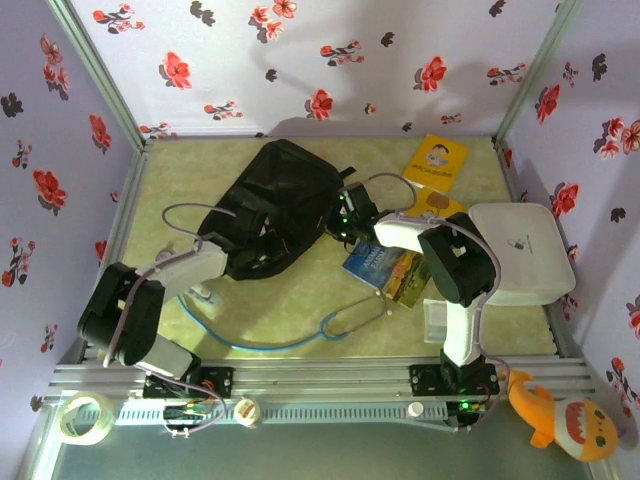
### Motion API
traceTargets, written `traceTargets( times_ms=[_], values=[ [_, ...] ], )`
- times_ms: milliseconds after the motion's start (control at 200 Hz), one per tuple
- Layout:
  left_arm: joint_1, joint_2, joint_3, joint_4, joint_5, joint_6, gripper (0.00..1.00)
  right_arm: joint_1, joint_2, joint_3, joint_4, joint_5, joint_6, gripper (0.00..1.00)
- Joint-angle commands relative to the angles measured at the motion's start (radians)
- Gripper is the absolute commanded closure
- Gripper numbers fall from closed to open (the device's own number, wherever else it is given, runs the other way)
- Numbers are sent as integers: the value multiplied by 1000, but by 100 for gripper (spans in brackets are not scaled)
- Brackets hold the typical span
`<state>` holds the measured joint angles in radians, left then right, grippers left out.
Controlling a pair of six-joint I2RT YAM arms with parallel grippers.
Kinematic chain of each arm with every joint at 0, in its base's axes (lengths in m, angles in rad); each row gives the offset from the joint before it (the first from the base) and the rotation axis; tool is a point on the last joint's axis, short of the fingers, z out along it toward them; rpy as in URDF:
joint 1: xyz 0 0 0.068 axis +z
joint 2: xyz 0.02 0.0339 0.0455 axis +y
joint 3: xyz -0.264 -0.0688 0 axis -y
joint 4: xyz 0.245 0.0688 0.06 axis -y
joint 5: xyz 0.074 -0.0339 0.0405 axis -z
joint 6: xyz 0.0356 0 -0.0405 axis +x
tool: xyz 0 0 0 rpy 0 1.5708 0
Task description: Pack the student bag
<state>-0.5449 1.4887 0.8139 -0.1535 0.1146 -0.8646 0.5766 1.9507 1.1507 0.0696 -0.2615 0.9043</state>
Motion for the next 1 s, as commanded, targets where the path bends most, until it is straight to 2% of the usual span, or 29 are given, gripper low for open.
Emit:
traceTargets(
  times_ms=[0, 240, 460, 595, 705, 785, 990],
  values=[
    [20, -58, -15, -124, -131, 34, 100, -9, 27, 21, -121, 106, -38, 88],
    [53, -133, 8, -262, -201, 133, 100, -34, 67, 125, -203, 178, -134, 90],
    [91, -186, -1, -275, -194, 179, 100, -75, 102, 213, -195, 154, -183, 87],
    [81, -178, 36, -231, -89, 214, 100, -75, 48, 185, -148, 42, -112, 76],
    [50, -153, 68, -192, -27, 222, 100, -62, -38, 93, -66, -28, 11, 56],
    [22, -131, 94, -181, -12, 222, 100, -41, -101, 11, -23, -38, 104, 46],
    [-40, -86, 131, -162, -11, 217, 100, 26, -179, -144, 110, -51, 273, 38]
  ],
)
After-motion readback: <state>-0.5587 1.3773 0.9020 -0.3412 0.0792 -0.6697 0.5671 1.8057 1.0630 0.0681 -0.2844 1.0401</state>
